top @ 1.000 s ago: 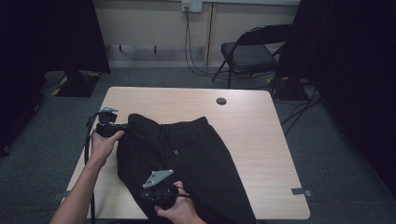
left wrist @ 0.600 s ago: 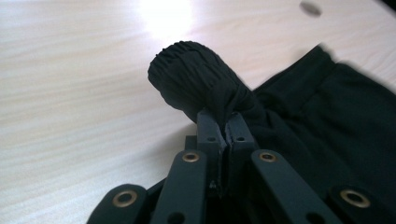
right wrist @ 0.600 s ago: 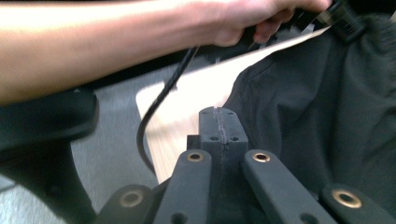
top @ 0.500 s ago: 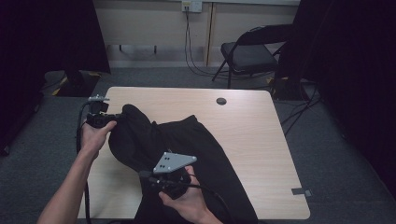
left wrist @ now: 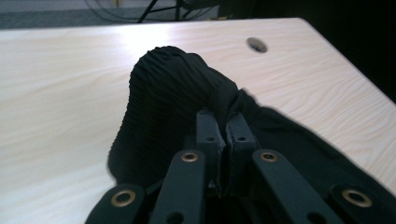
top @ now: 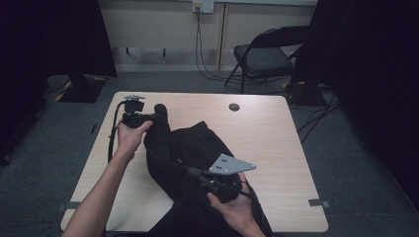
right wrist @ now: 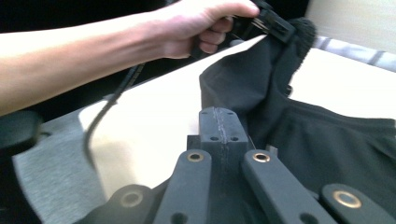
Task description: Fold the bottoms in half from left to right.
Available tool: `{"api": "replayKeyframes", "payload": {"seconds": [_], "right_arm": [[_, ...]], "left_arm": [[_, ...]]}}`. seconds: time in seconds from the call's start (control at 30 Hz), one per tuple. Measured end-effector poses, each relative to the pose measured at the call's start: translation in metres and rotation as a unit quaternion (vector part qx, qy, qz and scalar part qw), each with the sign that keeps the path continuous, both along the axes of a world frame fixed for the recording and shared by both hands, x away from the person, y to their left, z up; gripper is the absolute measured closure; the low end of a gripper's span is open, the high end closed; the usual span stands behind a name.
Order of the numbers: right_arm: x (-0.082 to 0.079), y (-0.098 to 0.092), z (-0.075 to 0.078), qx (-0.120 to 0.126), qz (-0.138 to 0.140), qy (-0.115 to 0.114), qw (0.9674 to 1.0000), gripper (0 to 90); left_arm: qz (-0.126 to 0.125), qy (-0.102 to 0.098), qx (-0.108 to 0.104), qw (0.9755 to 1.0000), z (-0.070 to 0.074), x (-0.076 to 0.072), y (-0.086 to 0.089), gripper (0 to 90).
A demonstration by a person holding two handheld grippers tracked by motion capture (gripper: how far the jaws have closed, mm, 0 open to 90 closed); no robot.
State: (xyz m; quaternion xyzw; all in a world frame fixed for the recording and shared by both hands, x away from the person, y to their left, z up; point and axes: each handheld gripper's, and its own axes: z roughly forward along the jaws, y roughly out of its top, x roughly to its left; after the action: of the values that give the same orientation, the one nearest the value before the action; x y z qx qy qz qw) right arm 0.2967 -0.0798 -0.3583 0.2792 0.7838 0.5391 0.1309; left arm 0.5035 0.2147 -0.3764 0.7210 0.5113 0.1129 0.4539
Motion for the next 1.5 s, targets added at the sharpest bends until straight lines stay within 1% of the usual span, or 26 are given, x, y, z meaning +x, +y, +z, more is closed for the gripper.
{"api": "replayKeyframes", "payload": {"seconds": [0.17, 0.23, 0.3, 0.33, 0.37, 0.4, 0.43, 0.47, 0.5, 0.57, 0.6, 0.67, 0.73, 0.8, 0.87, 0.9, 0.93, 0.97, 1.07, 1.1, 1.13, 1.17, 1.2, 1.23, 1.33, 1.5], "right_arm": [[0.007, -0.045, -0.015, -0.035, -0.06, 0.013, 0.9975, 90.0], [0.009, -0.061, -0.024, -0.048, -0.083, 0.024, 0.9951, 90.0], [0.01, -0.069, -0.029, -0.056, -0.097, 0.029, 0.9933, 90.0], [0.011, -0.077, -0.035, -0.065, -0.107, 0.037, 0.9914, 90.0], [0.014, -0.094, -0.052, -0.085, -0.13, 0.058, 0.9861, 90.0], [0.014, -0.094, -0.052, -0.085, -0.13, 0.058, 0.9861, 90.0], [0.016, -0.105, -0.067, -0.104, -0.144, 0.076, 0.9812, 90.0], [0.016, -0.105, -0.067, -0.104, -0.144, 0.076, 0.9812, 90.0], [0.017, -0.111, -0.077, -0.119, -0.149, 0.089, 0.9776, 90.0], [0.016, -0.115, -0.083, -0.138, -0.155, 0.099, 0.9733, 90.0], [0.016, -0.115, -0.083, -0.138, -0.155, 0.099, 0.9733, 90.0], [0.014, -0.122, -0.089, -0.144, -0.155, 0.111, 0.971, 89.6], [0.014, -0.124, -0.091, -0.14, -0.152, 0.116, 0.9715, 88.5], [0.018, -0.122, -0.089, -0.126, -0.151, 0.103, 0.975, 72.4], [0.021, -0.121, -0.088, -0.122, -0.149, 0.101, 0.9762, 70.1], [0.033, -0.115, -0.087, -0.123, -0.145, 0.09, 0.9776, 61.6], [0.033, -0.115, -0.087, -0.123, -0.145, 0.09, 0.9776, 61.6], [0.05, -0.11, -0.095, -0.128, -0.145, 0.106, 0.9753, 57.8], [0.064, -0.105, -0.105, -0.14, -0.142, 0.112, 0.9734, 55.3], [0.077, -0.099, -0.118, -0.158, -0.144, 0.133, 0.9678, 56.5], [0.077, -0.099, -0.118, -0.158, -0.144, 0.133, 0.9678, 56.5], [0.084, -0.095, -0.125, -0.164, -0.142, 0.149, 0.9647, 57.0], [0.084, -0.094, -0.126, -0.161, -0.144, 0.148, 0.9652, 57.3], [0.083, -0.091, -0.126, -0.165, -0.143, 0.148, 0.9645, 57.1], [0.078, -0.087, -0.126, -0.176, -0.134, 0.141, 0.965, 57.2], [0.05, -0.071, -0.125, -0.2, -0.1, 0.127, 0.9664, 58.6]], "left_arm": [[-0.008, 0.007, -0.03, 0.9995, -0.009, 0.014, -0.03, 83.2], [-0.028, -0.006, -0.061, 0.9978, -0.014, 0.017, -0.036, 73.0], [-0.031, -0.01, -0.061, 0.9976, -0.015, 0.016, -0.039, 62.3], [-0.035, -0.008, -0.05, 0.9981, -0.016, 0.015, -0.043, 62.3], [-0.057, -0.012, -0.026, 0.998, -0.017, 0.013, -0.047, 58.3], [-0.057, -0.012, -0.026, 0.998, -0.017, 0.013, -0.047, 55.4], [-0.058, -0.018, -0.013, 0.998, -0.017, 0.01, -0.049, 52.7], [-0.055, -0.02, -0.01, 0.9982, -0.018, 0.009, -0.05, 52.7], [-0.06, -0.008, -0.016, 0.9981, -0.024, 0.008, -0.05, 52.0], [-0.069, 0.006, 0.006, 0.9976, -0.034, 0.006, -0.053, 51.8], [-0.069, 0.006, 0.006, 0.9976, -0.034, 0.006, -0.053, 52.1], [-0.08, 0.021, 0.013, 0.9965, -0.053, 0.001, -0.056, 53.1], [-0.085, 0.029, 0.016, 0.9958, -0.062, -0.003, -0.058, 54.0], [-0.098, 0.04, 0.03, 0.9939, -0.081, -0.011, -0.061, 56.1], [-0.102, 0.039, 0.039, 0.9933, -0.088, -0.014, -0.063, 56.7], [-0.111, 0.043, 0.052, 0.9916, -0.098, -0.018, -0.067, 57.1], [-0.111, 0.043, 0.052, 0.9916, -0.098, -0.018, -0.067, 57.1], [-0.111, 0.041, 0.065, 0.9908, -0.105, -0.02, -0.07, 56.2], [-0.115, 0.034, 0.083, 0.9893, -0.108, -0.022, -0.073, 53.7], [-0.114, 0.028, 0.085, 0.9894, -0.109, -0.023, -0.073, 52.3], [-0.114, 0.028, 0.085, 0.9894, -0.109, -0.023, -0.073, 52.2], [-0.118, 0.022, 0.094, 0.9883, -0.11, -0.023, -0.074, 52.1], [-0.118, 0.022, 0.094, 0.9883, -0.11, -0.023, -0.074, 52.0], [-0.121, 0.015, 0.108, 0.9866, -0.11, -0.023, -0.075, 52.1], [-0.115, 0.013, 0.103, 0.9879, -0.111, -0.022, -0.075, 52.1], [-0.118, 0.028, 0.094, 0.9881, -0.105, -0.022, -0.074, 52.2]]}}
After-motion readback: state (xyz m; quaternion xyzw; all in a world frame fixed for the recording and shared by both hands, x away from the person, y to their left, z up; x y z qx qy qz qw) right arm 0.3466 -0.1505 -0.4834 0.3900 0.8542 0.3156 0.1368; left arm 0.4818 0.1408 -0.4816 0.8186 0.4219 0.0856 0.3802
